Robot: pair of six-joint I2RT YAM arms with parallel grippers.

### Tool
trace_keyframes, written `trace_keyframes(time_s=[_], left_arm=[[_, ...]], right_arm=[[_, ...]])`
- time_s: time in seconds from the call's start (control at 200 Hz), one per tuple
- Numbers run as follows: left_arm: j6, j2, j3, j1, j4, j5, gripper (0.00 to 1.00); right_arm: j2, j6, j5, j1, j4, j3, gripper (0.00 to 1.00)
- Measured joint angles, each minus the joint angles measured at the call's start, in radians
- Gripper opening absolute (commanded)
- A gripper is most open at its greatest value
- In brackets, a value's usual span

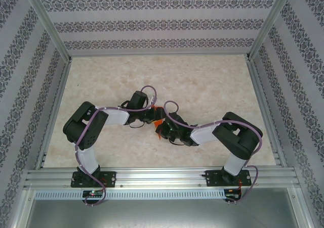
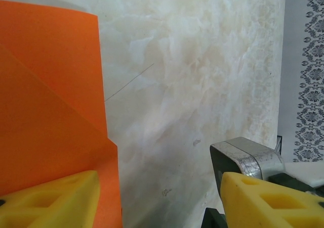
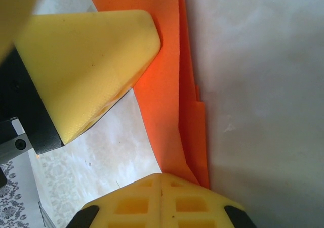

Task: Fold a paper plane with a square sheet of paper (pick it up from the middle)
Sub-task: Fold the wing for the fifth time at the center of the table.

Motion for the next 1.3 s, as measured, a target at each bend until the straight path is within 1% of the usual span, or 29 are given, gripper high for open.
trace_keyframes(time_s=[0.055,0.305,0.445,0.689,0.954,1.299], left_arm=[[0.003,0.002,0.006,0.000,-0.011,-0.002,0.66],[0.016,0.004,0.025,0.001,-0.054,0.010,0.66],[0.036,0.011,0.042,0.004,-0.083,0.022,0.66],[0.051,0.024,0.054,0.018,-0.090,0.058,0.66],[0.059,0.048,0.086,0.037,-0.121,0.106,0.66],[0.108,0.079,0.140,0.075,-0.156,0.106,0.66]], right_arm=[[-0.001,-0.005,0.000,0.000,-0.005,0.000,0.00],[-0.022,-0.073,-0.012,-0.003,-0.072,0.010,0.00],[-0.035,-0.115,-0.050,-0.022,-0.105,0.009,0.00],[-0.037,-0.178,-0.108,-0.048,-0.113,0.007,0.00],[-0.036,-0.222,-0.140,-0.061,-0.120,0.007,0.00],[-0.034,-0.244,-0.167,-0.074,-0.119,0.005,0.00]])
